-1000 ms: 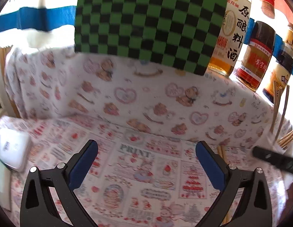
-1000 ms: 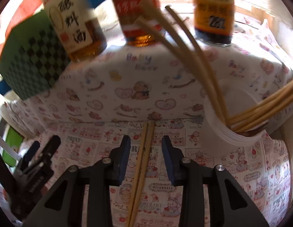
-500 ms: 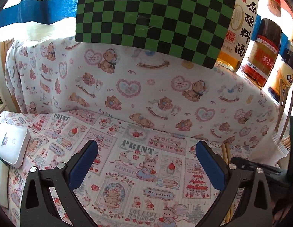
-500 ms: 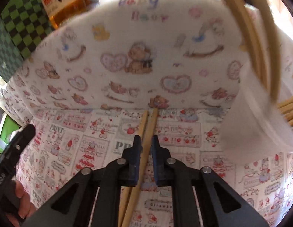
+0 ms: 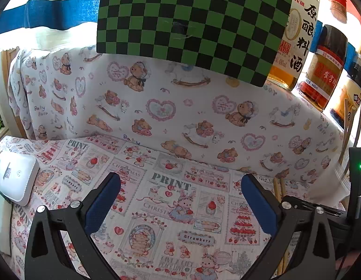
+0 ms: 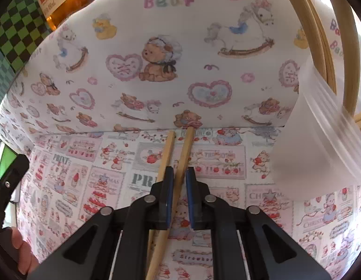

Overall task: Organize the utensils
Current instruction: 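Close the right gripper on two wooden chopsticks on the table, then lift the right gripper's chopsticks while the left gripper closes on a wooden chopstick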

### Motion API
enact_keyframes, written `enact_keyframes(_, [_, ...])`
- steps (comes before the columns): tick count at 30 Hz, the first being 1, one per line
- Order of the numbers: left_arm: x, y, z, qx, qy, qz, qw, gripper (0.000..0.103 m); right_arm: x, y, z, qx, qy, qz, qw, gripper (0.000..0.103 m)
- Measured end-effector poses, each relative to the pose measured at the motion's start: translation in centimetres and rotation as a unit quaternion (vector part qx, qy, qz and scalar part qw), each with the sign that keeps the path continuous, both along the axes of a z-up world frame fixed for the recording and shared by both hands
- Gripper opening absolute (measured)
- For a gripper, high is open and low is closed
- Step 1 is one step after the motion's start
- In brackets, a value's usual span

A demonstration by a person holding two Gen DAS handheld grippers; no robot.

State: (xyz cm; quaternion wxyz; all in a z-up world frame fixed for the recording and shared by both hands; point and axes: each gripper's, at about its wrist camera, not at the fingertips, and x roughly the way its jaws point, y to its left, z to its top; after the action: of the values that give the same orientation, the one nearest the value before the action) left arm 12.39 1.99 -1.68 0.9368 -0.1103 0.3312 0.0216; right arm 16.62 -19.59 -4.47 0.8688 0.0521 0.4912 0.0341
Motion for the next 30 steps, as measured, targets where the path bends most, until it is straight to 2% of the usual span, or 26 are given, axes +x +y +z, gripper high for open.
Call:
enact_keyframes(2, [0.0,0.1,0.1,-0.001,0.0,0.0,1.0,0.102,0.1,0.1,0.2,-0.027,0.024,0.008,0.999,0.008])
enact_keyframes(6, [-0.1,0.4,0.3,-0.004,-0.001,0.002,1.0,0.102,0.3,0.2,0.2,-0.032,0.051,0.016,0.998,0.007])
enact_keyframes(9, [-0.2,0.5,0.4,-0.006,-0.002,0.002,1.0,0.102,0.3,-0.9,0.0,-0.013,0.031,0.01,0.999,0.007])
enact_keyframes(15, [-0.3,0.1,0.3,0.0,0.001,-0.002,1.0,0.102,0.9,-1.6,-0.2,-0.018,-0.001,0.01,1.0,0.007])
enact_keyframes(17, [-0.2,-0.2,0.2,0.003,0.007,-0.015,0.9999,0.102,1.1,-1.9,-0.3,-0.018,-0.005,0.012,1.0,0.007])
enact_keyframes(20, [0.0,-1.6,0.2,0.012,0.036,-0.057,0.9977,0.101,1.1,-2.5,0.0,-0.016,0.01,0.008,1.0,0.007])
enact_keyframes(25, [-0.5,-5.7,1.3,0.032,0.038,-0.136,0.9895,0.076,-0.7,-4.4,6.3,0.015,-0.04,0.031,0.999,0.006])
enact_keyframes(27, [-0.2,-7.7,1.6,0.038,0.041,-0.159,0.9857,0.072,-2.2,-5.6,9.3,0.03,-0.072,0.037,0.996,0.006])
enact_keyframes(30, [1.3,-10.9,1.0,0.047,0.08,-0.173,0.9804,0.056,-4.8,-7.7,13.2,0.044,-0.125,0.027,0.991,0.006])
